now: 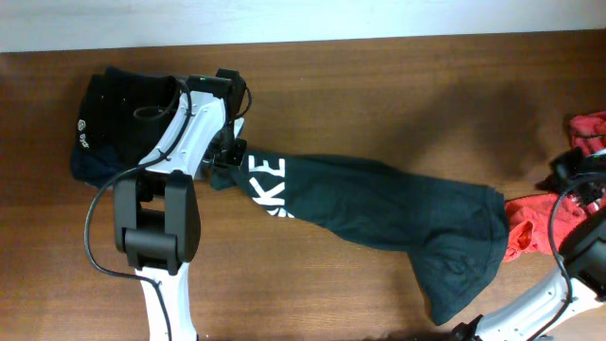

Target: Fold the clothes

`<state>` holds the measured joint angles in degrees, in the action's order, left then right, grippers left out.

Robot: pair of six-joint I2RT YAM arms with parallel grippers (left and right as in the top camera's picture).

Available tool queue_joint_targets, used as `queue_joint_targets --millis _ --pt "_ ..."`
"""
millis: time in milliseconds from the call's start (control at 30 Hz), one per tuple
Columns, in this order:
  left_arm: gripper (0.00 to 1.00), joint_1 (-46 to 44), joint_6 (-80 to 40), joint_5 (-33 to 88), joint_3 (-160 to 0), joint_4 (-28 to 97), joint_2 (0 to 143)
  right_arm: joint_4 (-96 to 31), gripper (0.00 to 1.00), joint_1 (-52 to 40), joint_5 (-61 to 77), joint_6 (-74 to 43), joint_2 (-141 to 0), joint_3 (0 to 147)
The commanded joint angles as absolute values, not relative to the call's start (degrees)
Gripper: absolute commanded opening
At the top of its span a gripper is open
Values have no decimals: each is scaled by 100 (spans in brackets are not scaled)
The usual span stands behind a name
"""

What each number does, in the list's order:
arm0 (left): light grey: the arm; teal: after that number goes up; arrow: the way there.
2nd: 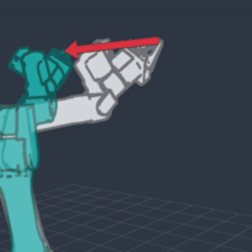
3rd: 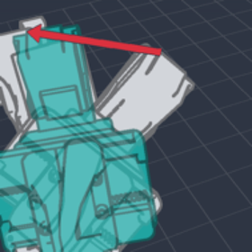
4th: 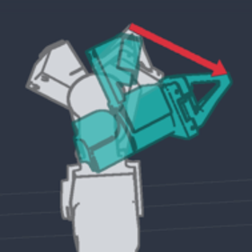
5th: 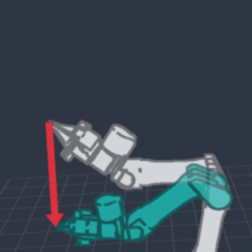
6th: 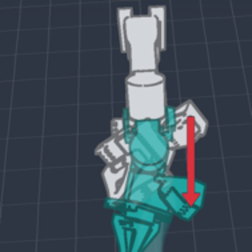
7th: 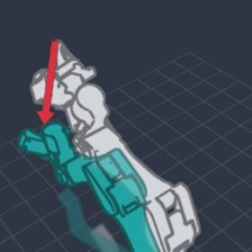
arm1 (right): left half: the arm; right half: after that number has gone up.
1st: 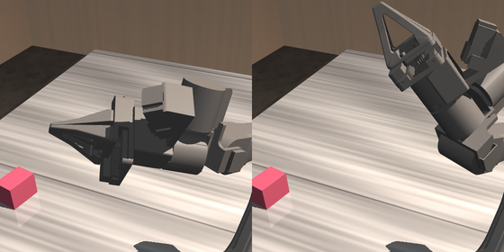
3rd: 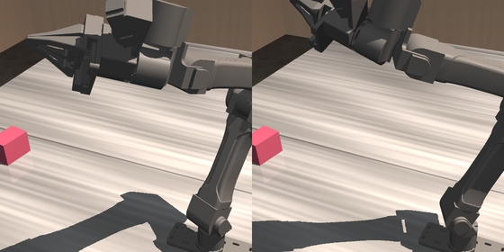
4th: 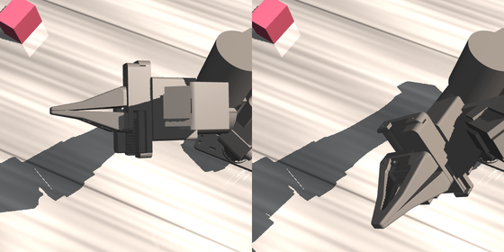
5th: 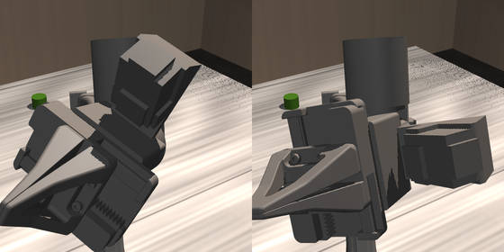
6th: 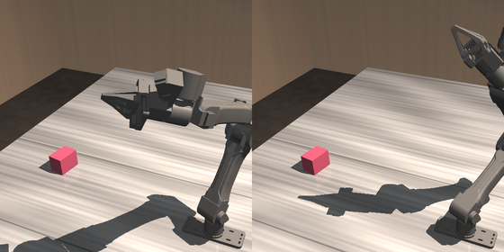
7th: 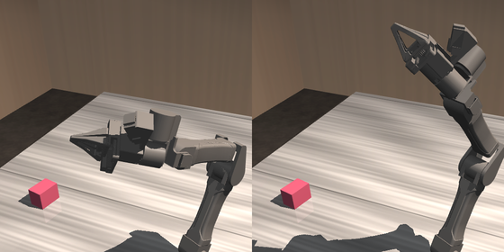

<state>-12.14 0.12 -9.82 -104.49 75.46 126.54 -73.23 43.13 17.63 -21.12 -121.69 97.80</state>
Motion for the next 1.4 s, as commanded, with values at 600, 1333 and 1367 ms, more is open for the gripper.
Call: queue_joint_targets --millis 600,1333,1367 --pt "2 -1199 -43 -854 -10549 7533 12392 -5961 4 6790 353 -2362 -12154 9627" --pt "49 -1313 -47 -360 -12798 9330 11010 -6383 72 3844 4705 156 -8770 9998" --pt "51 -1313 -47 -360 -12798 9400 10908 -6672 75 3548 3841 10 -8554 9996"
